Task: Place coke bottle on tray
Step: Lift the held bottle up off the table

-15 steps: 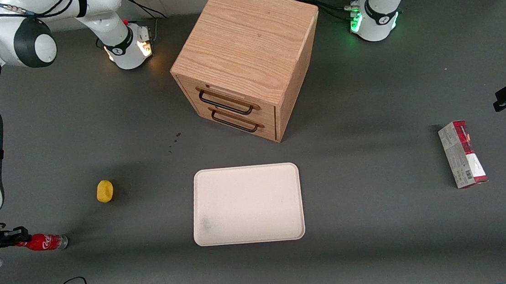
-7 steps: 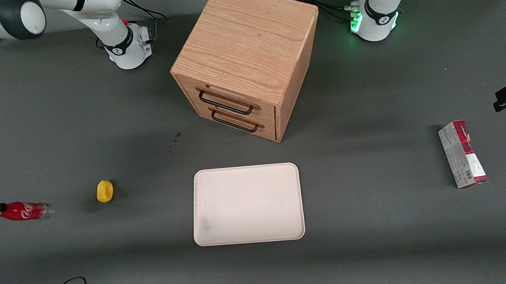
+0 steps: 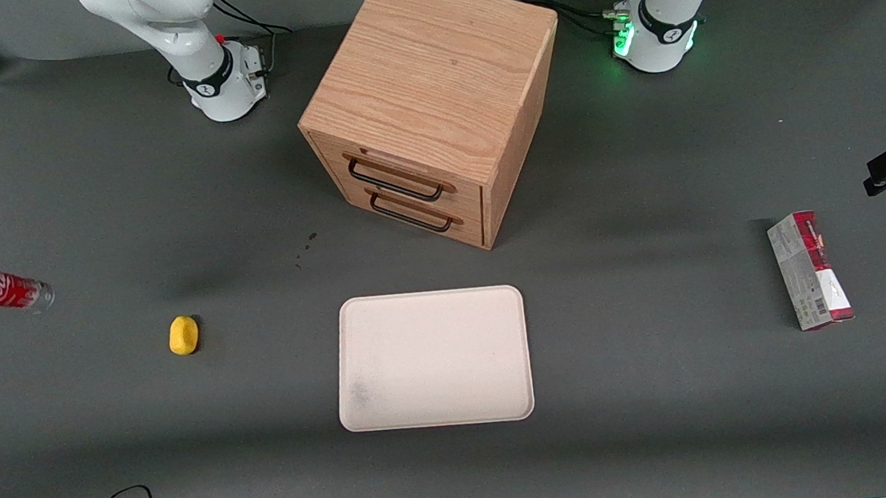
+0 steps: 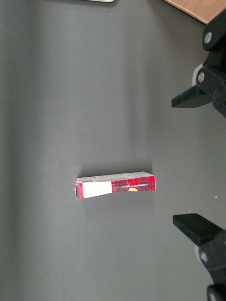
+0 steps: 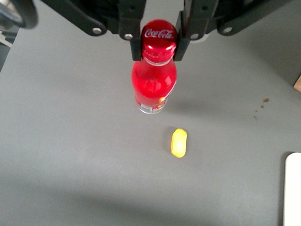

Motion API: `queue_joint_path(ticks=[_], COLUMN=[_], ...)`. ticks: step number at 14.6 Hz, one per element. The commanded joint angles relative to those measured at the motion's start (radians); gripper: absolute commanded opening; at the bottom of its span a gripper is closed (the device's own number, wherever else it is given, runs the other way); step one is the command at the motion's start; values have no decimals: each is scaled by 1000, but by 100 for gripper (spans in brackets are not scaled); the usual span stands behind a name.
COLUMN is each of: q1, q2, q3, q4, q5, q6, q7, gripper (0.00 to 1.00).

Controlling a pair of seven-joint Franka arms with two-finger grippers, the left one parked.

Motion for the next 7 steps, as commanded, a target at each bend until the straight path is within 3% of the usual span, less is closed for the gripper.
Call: queue_joint_path(ticks=[1,7], q1=[13,108], q2=[-90,86], q3=[4,125], q4=[-102,77], q5=[-14,-16], q6=[27,-13], q7=[60,397], gripper=[0,0])
